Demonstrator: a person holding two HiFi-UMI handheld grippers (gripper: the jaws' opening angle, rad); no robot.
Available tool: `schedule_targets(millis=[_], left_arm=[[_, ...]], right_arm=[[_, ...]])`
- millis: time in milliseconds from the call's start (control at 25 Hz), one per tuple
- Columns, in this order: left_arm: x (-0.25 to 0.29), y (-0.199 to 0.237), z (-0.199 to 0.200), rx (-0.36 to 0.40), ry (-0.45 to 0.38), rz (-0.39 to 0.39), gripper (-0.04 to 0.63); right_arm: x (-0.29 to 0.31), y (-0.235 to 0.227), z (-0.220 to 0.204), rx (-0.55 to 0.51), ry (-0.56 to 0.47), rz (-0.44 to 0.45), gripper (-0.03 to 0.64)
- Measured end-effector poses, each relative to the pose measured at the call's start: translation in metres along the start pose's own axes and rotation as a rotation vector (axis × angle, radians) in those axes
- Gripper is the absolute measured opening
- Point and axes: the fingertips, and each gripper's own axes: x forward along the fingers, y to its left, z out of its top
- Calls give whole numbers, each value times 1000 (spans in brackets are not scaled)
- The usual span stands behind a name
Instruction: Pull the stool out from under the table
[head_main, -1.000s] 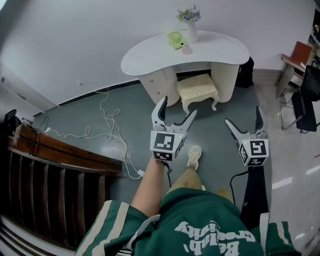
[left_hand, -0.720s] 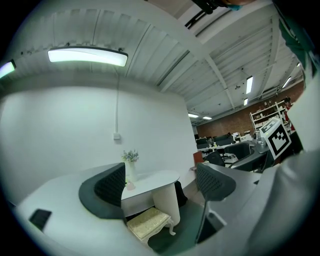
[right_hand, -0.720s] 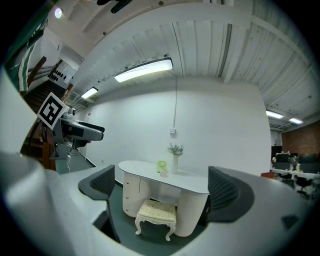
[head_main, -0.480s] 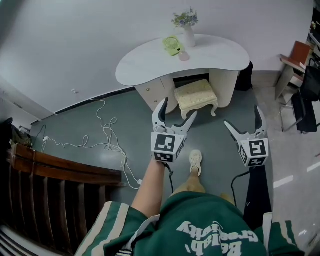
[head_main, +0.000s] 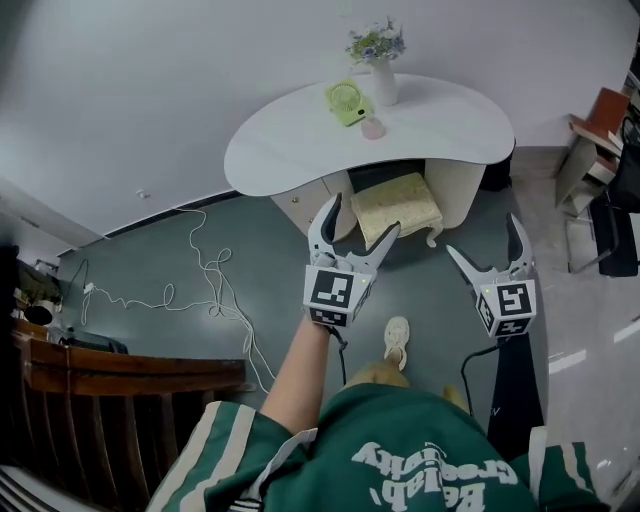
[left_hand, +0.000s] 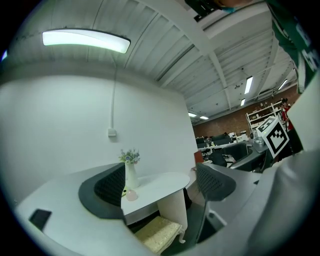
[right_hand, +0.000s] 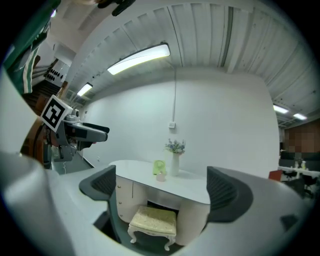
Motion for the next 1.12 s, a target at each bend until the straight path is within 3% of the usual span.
schedule_targets(millis=[400,560,1120], left_arm=[[94,80,-25,-24,19,-14,448],[121,116,-48,-69,27,-37,448],[161,151,-178,-171,169,-23,448]], right_arm=[[123,-15,5,-37,37,23,575],[172,-12,-7,-33,73,25,571],[239,7,-119,-12,274,123,545]])
